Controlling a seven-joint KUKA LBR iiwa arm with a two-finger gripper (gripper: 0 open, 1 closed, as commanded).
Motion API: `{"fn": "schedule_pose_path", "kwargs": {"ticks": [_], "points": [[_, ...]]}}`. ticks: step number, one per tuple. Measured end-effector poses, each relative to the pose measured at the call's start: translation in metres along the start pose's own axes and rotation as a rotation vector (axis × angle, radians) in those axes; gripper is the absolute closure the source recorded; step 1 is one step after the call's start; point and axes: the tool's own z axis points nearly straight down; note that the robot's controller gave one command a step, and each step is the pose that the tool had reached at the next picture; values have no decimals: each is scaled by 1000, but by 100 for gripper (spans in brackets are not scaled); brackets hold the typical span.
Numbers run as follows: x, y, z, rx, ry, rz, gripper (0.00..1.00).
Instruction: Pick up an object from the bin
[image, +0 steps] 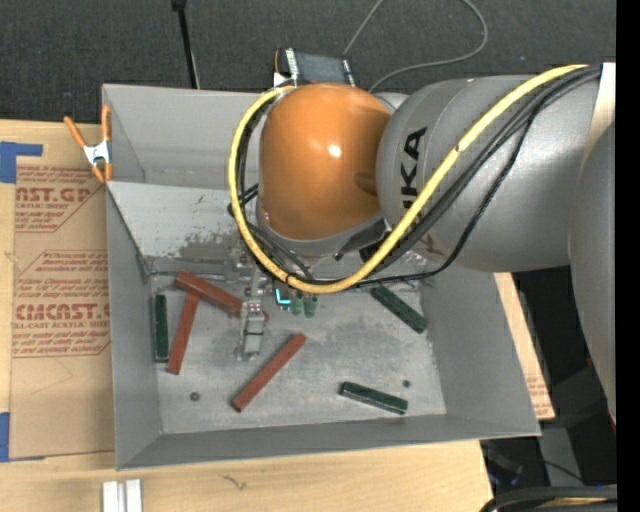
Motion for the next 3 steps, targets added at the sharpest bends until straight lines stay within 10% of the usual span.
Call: {"fn": "schedule_pose_path", "kwargs": {"ticks": [1,2,3], "points": [[24,-60,96,2,0,-212,0],[31,-54,178,-1,-2,-277,0],[29,-54,175,-1,-6,-276,100]]}}
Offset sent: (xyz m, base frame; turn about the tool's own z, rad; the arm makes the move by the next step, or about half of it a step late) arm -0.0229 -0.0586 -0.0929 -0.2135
